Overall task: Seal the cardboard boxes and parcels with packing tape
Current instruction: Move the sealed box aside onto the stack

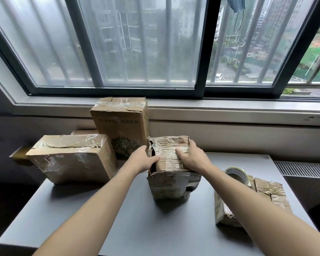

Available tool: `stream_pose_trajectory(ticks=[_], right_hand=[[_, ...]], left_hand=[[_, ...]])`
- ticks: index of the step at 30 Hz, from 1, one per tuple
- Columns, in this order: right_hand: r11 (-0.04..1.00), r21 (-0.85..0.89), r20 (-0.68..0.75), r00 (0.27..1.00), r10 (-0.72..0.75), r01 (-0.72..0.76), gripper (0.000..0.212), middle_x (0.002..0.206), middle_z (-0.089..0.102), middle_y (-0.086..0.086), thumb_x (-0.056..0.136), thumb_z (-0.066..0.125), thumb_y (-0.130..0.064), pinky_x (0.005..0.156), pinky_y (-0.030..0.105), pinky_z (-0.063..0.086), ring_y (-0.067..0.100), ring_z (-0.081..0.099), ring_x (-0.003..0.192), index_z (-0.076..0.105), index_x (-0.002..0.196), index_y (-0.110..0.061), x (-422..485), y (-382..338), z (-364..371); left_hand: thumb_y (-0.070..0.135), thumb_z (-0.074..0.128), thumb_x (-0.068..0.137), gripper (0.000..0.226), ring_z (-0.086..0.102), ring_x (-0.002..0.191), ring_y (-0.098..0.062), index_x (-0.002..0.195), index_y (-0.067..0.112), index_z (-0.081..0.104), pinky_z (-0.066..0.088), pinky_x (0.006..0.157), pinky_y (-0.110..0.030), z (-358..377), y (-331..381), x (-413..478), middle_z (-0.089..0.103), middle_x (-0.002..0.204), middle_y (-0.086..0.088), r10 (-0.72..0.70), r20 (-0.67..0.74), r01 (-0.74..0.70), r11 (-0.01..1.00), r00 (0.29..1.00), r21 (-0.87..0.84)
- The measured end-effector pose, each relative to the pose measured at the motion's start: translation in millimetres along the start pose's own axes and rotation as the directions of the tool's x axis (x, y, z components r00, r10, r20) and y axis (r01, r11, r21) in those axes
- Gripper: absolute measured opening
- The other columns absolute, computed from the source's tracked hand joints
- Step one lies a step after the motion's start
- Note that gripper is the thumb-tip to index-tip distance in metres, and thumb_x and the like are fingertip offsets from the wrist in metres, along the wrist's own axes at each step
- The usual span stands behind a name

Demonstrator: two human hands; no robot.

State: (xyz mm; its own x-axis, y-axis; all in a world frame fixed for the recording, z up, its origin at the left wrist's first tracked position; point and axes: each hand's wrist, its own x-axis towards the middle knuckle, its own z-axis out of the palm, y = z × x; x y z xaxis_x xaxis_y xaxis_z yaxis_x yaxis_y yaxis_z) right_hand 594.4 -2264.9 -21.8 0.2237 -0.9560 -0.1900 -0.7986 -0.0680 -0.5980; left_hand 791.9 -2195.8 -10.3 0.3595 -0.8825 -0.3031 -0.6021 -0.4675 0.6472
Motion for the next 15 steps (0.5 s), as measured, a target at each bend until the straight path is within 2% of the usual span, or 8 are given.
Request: stream_pose_trajectory(ticks=[2, 5, 8, 9, 11, 12, 14, 15], right_hand=[[0.999, -0.036, 0.044, 0.999, -0.029, 0.03, 0.076, 0.141, 0.052, 0.017, 0.096, 0.043, -0.061, 0.104, 0.046, 0.044, 0.037, 0.053, 0.126, 0.016, 0.155, -0.021, 1, 0, 7], [0.988, -0.11, 0.071, 0.993, -0.097, 0.104, 0.069, 0.158, 0.023, 0.02, 0.102, 0.034, -0.054, 0.11, 0.049, 0.038, 0.043, 0.042, 0.135, 0.005, 0.158, -0.027, 1, -13, 9], [0.963, -0.21, 0.132, 0.981, -0.141, 0.167, 0.068, 0.167, -0.008, 0.015, 0.102, 0.033, -0.055, 0.119, 0.048, 0.026, 0.046, 0.027, 0.145, 0.006, 0.16, -0.032, 8, -21, 12], [0.946, -0.251, 0.149, 0.974, -0.17, 0.204, 0.067, 0.166, -0.013, 0.014, 0.103, 0.032, -0.055, 0.122, 0.048, 0.018, 0.046, 0.016, 0.148, 0.007, 0.161, -0.031, 10, -23, 12], [0.887, -0.341, 0.193, 0.947, -0.257, 0.31, 0.063, 0.166, -0.014, 0.014, 0.104, 0.025, -0.052, 0.123, 0.052, 0.002, 0.044, -0.007, 0.151, 0.013, 0.16, -0.026, 19, -21, 16], [0.851, -0.386, 0.223, 0.931, -0.289, 0.356, 0.058, 0.167, -0.009, 0.012, 0.106, 0.022, -0.048, 0.122, 0.056, -0.001, 0.043, -0.013, 0.151, 0.02, 0.158, -0.024, 25, -18, 19], [0.79, -0.454, 0.278, 0.908, -0.313, 0.411, 0.048, 0.169, 0.002, 0.007, 0.108, 0.018, -0.035, 0.118, 0.064, 0.002, 0.045, -0.013, 0.15, 0.038, 0.148, -0.019, 31, -15, 22], [0.794, -0.46, 0.279, 0.913, -0.297, 0.399, 0.046, 0.168, 0.004, 0.007, 0.108, 0.017, -0.031, 0.117, 0.067, 0.003, 0.047, -0.012, 0.15, 0.041, 0.145, -0.018, 32, -13, 24]], left_hand=[[0.046, 0.064, 0.092, 0.084, 0.047, 0.134, -0.025, 0.158, 0.023, 0.018, 0.051, 0.097, -0.033, 0, 1, -2, 0.037, 0.157, 0.0, 0.039, 0.03, -0.039, 0.999, 0.999, -0.014], [0.038, 0.049, 0.101, 0.078, 0.039, 0.14, -0.027, 0.159, 0.028, -0.002, 0.034, 0.115, -0.036, 5, 5, -2, 0.03, 0.16, -0.007, 0.133, 0.044, -0.134, 0.991, 0.99, 0.019], [0.047, 0.036, 0.103, 0.068, 0.019, 0.149, -0.035, 0.159, 0.029, 0.002, 0.02, 0.12, -0.041, 20, 13, 0, -0.001, 0.164, -0.016, 0.134, 0.044, -0.137, 0.987, 0.99, 0.082], [0.048, 0.032, 0.104, 0.064, 0.018, 0.149, -0.037, 0.159, 0.029, 0.006, 0.019, 0.119, -0.042, 25, 13, 3, -0.012, 0.164, -0.015, 0.138, 0.028, -0.14, 0.982, 0.99, 0.126], [0.045, 0.026, 0.106, 0.058, 0.03, 0.142, -0.04, 0.159, 0.027, 0.013, 0.026, 0.115, -0.044, 33, 11, 13, -0.021, 0.163, -0.014, 0.176, -0.019, -0.167, 0.961, 0.984, 0.22], [0.042, 0.023, 0.106, 0.056, 0.032, 0.141, -0.04, 0.159, 0.025, 0.015, 0.029, 0.113, -0.045, 36, 9, 18, -0.019, 0.163, -0.014, 0.189, -0.033, -0.175, 0.954, 0.981, 0.245], [0.038, 0.018, 0.106, 0.055, 0.022, 0.147, -0.039, 0.158, 0.019, 0.018, 0.032, 0.111, -0.047, 41, 4, 30, -0.011, 0.165, -0.015, 0.202, -0.007, -0.193, 0.942, 0.979, 0.274], [0.036, 0.02, 0.106, 0.054, 0.017, 0.149, -0.04, 0.157, 0.018, 0.018, 0.031, 0.112, -0.05, 46, 2, 34, -0.007, 0.166, -0.013, 0.189, 0.008, -0.184, 0.945, 0.982, 0.269]])
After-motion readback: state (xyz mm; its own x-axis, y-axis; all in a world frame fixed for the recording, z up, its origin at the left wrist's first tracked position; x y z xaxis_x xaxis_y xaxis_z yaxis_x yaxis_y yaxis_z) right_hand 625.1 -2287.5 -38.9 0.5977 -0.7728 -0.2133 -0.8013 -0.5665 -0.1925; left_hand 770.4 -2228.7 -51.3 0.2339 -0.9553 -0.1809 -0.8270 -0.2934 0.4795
